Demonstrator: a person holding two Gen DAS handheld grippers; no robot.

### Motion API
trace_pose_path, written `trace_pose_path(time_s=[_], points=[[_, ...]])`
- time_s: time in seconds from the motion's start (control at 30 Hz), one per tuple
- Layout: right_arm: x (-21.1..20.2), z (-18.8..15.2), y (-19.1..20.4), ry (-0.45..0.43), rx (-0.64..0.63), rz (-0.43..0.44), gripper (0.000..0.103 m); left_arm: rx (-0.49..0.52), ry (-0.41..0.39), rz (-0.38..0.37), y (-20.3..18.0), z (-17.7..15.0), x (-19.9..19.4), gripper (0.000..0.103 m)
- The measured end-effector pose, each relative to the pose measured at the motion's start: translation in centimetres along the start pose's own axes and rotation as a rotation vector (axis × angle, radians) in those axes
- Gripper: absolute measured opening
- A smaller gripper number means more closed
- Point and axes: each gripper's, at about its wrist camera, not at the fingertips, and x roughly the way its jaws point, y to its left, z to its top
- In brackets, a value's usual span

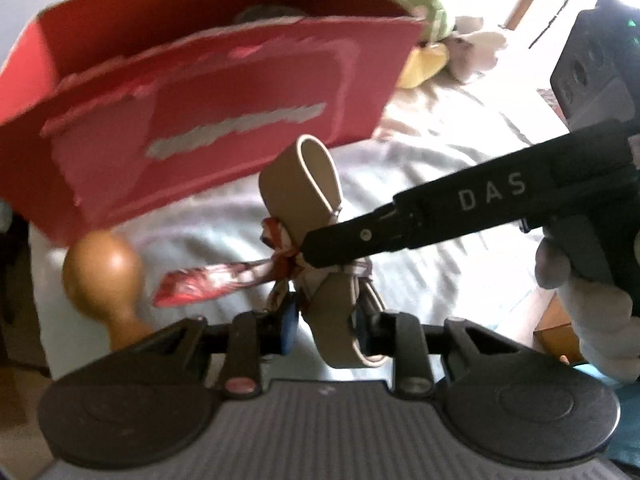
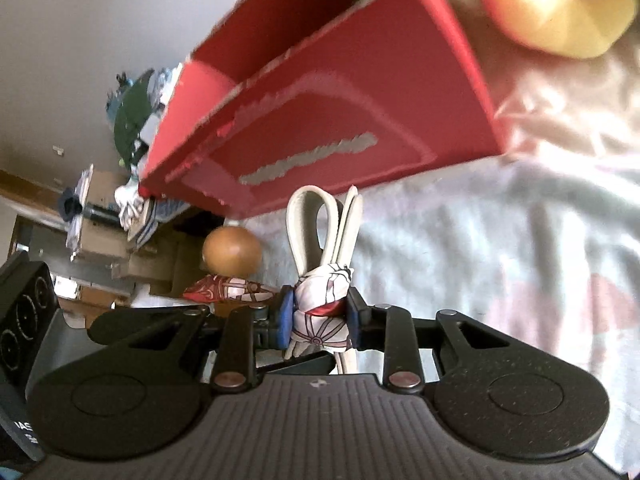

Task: Organize objects
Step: 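Lift the rabbit figurine with the right gripper over the red box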

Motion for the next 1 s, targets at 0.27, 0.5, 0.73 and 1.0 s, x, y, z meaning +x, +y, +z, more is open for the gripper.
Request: trace_pose_path(time_s=[0.27,0.5,0.73,1.0], points=[[-4.6,0.1,1.5,-0.134,-0.02,-0.029,0.029,0.179,-0.08,-0.064,-3.3,2.3,-2.1,0.027],[-8.2,1.7,3.4,-0.26,-0.063,-0.01,0.029,0.299,-0.205,-0.087,-4.9,4.8,-5.1,0.027],[-9.7,5.4,6.3,-0.358,-0.188,0.013,0.029,0.316,-0.341,-0.055,-4.0,8.1,-8.2,0.026],[-7.5,10.0,9.1,-0.348,-0.296,0.023,0.029,0.282,-0.406,0.052,-1.2,11.0,-9.5,0.025]])
